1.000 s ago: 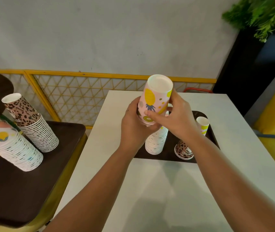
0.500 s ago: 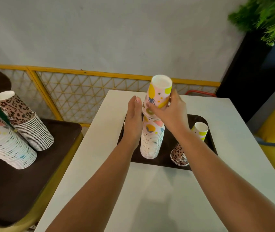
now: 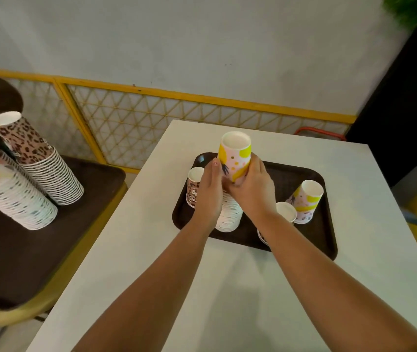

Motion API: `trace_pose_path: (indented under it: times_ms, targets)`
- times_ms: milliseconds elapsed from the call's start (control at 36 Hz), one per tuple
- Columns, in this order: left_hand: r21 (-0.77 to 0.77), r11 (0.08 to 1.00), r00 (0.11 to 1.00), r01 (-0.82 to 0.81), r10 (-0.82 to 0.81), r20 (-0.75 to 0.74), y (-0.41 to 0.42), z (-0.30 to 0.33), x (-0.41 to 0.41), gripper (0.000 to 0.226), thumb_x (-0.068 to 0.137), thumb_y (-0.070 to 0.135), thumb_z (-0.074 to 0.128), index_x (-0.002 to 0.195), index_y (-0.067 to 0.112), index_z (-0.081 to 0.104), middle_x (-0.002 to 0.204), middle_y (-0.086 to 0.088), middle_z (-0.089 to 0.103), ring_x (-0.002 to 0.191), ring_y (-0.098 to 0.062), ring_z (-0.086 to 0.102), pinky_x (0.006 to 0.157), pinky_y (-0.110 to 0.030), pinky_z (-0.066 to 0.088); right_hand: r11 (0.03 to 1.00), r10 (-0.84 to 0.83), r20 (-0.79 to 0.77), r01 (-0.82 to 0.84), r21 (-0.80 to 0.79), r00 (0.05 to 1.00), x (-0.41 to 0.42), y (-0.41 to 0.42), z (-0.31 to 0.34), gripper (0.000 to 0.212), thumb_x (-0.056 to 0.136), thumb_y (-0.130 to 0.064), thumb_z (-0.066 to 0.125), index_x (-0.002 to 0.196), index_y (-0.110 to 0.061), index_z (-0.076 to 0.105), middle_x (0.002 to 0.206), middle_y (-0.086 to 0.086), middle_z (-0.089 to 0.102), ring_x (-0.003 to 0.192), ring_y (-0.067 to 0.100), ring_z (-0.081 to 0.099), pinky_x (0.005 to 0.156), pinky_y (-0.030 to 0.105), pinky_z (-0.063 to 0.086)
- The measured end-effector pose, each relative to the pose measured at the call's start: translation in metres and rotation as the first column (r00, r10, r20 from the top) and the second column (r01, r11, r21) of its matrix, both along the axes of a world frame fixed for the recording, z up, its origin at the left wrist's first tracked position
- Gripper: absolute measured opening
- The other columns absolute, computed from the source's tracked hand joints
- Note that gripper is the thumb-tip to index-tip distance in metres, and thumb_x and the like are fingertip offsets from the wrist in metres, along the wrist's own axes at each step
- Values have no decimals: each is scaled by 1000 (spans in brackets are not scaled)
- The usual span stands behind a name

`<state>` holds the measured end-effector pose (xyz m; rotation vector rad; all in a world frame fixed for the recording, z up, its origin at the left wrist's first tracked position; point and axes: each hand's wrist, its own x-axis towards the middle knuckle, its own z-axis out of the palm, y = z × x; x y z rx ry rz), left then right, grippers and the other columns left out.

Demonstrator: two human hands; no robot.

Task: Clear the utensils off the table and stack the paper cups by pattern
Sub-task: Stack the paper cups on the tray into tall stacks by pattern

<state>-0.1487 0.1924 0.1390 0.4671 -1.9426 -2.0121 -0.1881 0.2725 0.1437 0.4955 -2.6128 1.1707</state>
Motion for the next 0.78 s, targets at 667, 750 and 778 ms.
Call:
trace_pose_path:
  times_ms: [667,750,778]
  targets:
    - [-315,673,741,-669,573,-350,-172,34,90,28,91,22,49,117,14,53,121,-1,55,109,-11,50,87,-12,37,913,206,-373,-315,-260,905,70,-147,61,53,82,-35,63,126,-9,51,118,6,56,110,17,54,92,39,48]
    - [-313,580,659,-752,648,-383,-214,36,107,33,89,18,54,121,10,50,119,4,50,110,-11,47,93,-16,37,895,281,-377,-383,-229,883,78,-188,55,48,82,-30,66,123,-9,53,117,7,57,108,17,55,90,32,50]
    - [-309,557,637,-771,672,-377,-228,35,113,36,88,19,55,123,9,48,120,3,48,113,-12,46,96,-20,38,889,303,-374,-401,-222,877,80,-201,53,47,82,-29,66,123,-9,54,117,7,57,108,15,55,91,26,48]
